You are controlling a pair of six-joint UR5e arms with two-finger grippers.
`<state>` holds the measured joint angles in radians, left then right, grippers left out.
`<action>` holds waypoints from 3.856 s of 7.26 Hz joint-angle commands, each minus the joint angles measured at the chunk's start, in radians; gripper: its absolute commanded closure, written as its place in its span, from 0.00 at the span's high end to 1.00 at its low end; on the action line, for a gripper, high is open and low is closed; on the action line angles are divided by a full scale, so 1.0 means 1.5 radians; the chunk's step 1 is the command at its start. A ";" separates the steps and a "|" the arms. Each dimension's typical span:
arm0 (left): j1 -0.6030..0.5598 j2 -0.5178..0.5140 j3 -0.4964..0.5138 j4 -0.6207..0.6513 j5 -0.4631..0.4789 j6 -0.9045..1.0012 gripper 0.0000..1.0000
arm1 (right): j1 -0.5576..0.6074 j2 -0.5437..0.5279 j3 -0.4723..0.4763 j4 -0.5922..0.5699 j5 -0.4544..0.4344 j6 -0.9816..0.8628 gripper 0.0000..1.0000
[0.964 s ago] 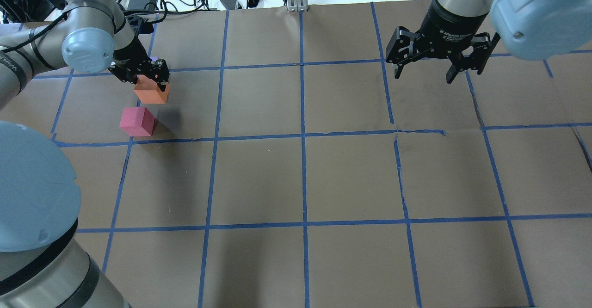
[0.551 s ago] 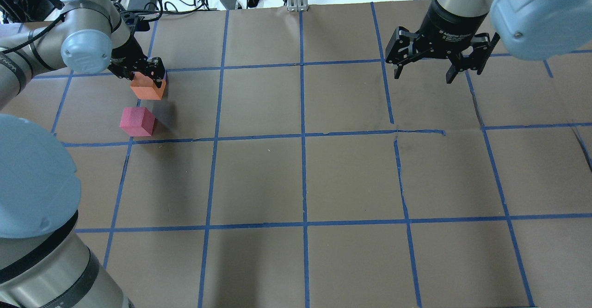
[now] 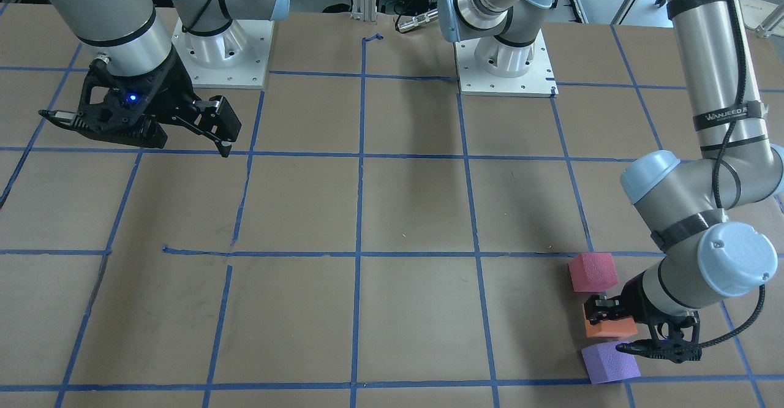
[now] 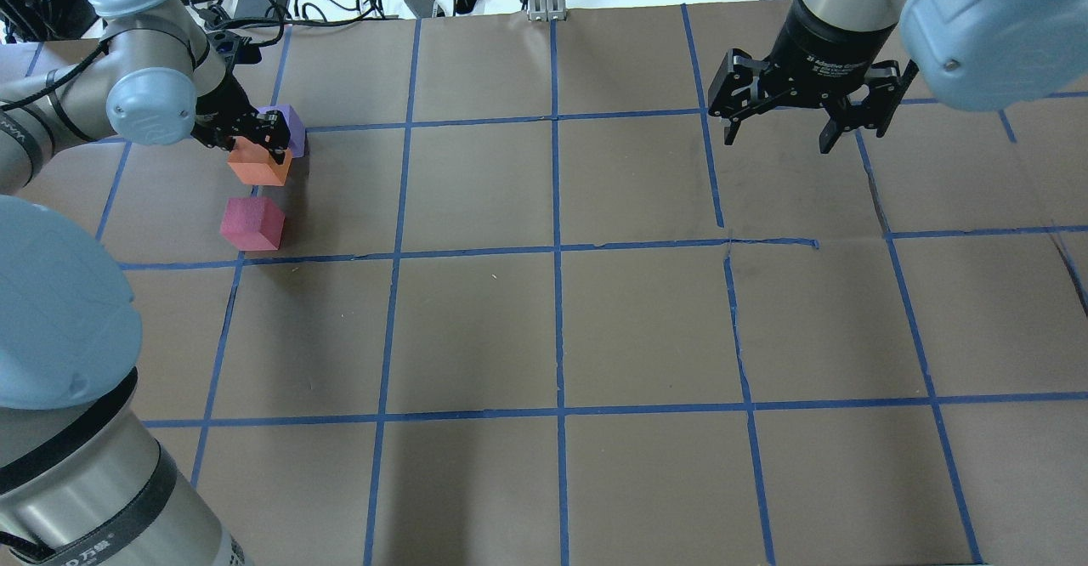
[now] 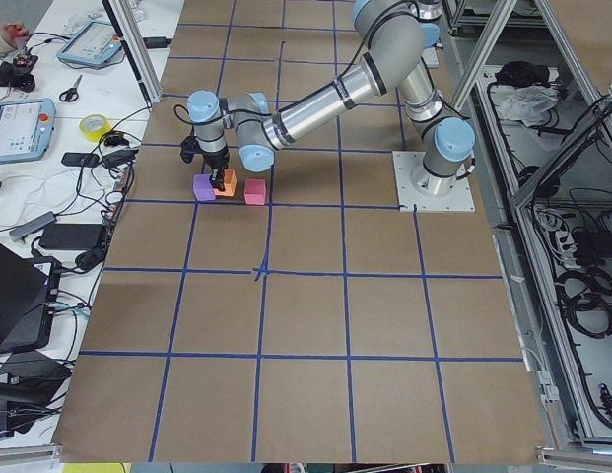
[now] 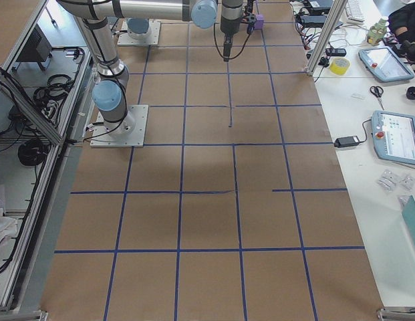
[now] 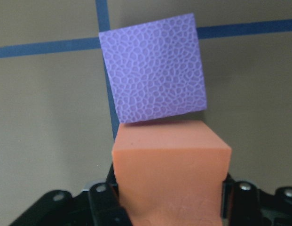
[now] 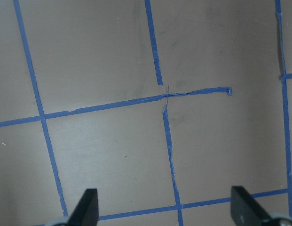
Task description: Arrange blocks in a line
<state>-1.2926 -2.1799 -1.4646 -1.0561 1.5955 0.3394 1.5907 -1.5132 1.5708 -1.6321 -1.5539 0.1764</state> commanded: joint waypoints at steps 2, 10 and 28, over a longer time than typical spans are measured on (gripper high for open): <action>0.001 -0.004 -0.004 0.002 0.001 -0.004 0.43 | -0.001 0.000 0.000 0.001 0.000 0.000 1.00; 0.003 -0.014 -0.023 0.020 0.014 -0.014 0.56 | -0.001 0.000 0.001 0.001 0.000 0.000 1.00; -0.207 0.336 -0.021 -0.281 0.001 -0.265 1.00 | -0.001 0.000 0.002 0.000 0.001 0.000 1.00</action>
<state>-1.5902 -1.6951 -1.4906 -1.4760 1.6047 -0.0511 1.5892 -1.5125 1.5739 -1.6322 -1.5536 0.1763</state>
